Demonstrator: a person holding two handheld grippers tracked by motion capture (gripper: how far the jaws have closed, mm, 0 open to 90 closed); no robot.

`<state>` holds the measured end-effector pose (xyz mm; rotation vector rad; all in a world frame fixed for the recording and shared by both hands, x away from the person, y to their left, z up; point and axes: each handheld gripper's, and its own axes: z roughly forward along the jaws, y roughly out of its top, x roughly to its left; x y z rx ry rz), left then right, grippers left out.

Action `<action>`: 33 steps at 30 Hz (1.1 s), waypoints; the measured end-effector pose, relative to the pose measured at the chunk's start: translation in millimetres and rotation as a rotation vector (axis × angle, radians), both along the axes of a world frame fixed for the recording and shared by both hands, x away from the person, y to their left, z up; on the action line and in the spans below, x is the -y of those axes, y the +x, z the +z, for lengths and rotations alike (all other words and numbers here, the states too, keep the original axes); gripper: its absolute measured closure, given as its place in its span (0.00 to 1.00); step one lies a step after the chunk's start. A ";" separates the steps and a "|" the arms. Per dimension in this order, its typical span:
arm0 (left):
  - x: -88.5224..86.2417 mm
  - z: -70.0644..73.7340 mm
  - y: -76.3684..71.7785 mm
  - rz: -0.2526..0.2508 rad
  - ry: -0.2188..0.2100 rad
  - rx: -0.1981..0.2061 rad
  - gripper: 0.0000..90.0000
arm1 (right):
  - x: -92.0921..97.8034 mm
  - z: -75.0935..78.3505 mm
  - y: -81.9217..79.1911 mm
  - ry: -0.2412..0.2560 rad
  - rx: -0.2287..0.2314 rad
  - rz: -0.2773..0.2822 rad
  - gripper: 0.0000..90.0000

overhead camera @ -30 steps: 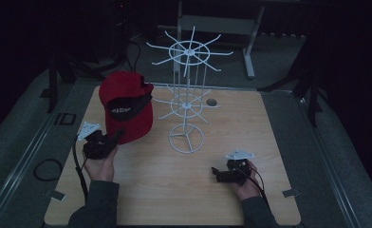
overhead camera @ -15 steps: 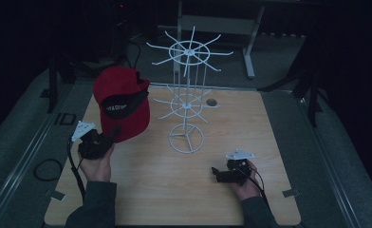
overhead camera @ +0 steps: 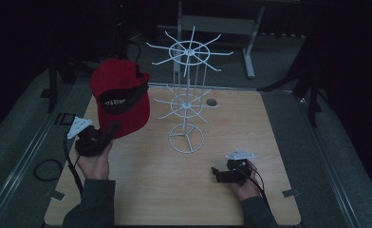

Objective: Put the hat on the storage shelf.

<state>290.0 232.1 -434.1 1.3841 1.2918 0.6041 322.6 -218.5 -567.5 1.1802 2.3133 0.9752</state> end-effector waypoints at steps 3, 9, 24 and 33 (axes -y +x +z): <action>-0.6 4.4 -0.1 -0.001 0.000 0.007 0.94 | 0.1 -0.1 0.2 -0.001 0.003 0.001 0.13; 0.0 14.4 3.4 -0.005 0.004 0.016 0.94 | 0.0 0.1 0.0 0.001 -0.001 0.000 0.13; 7.6 28.3 12.7 -0.022 -0.032 0.044 0.94 | 0.0 0.2 0.0 -0.001 -0.001 0.000 0.13; 11.0 36.8 17.5 -0.032 -0.045 0.056 0.94 | 0.1 0.1 0.1 -0.001 -0.001 0.000 0.13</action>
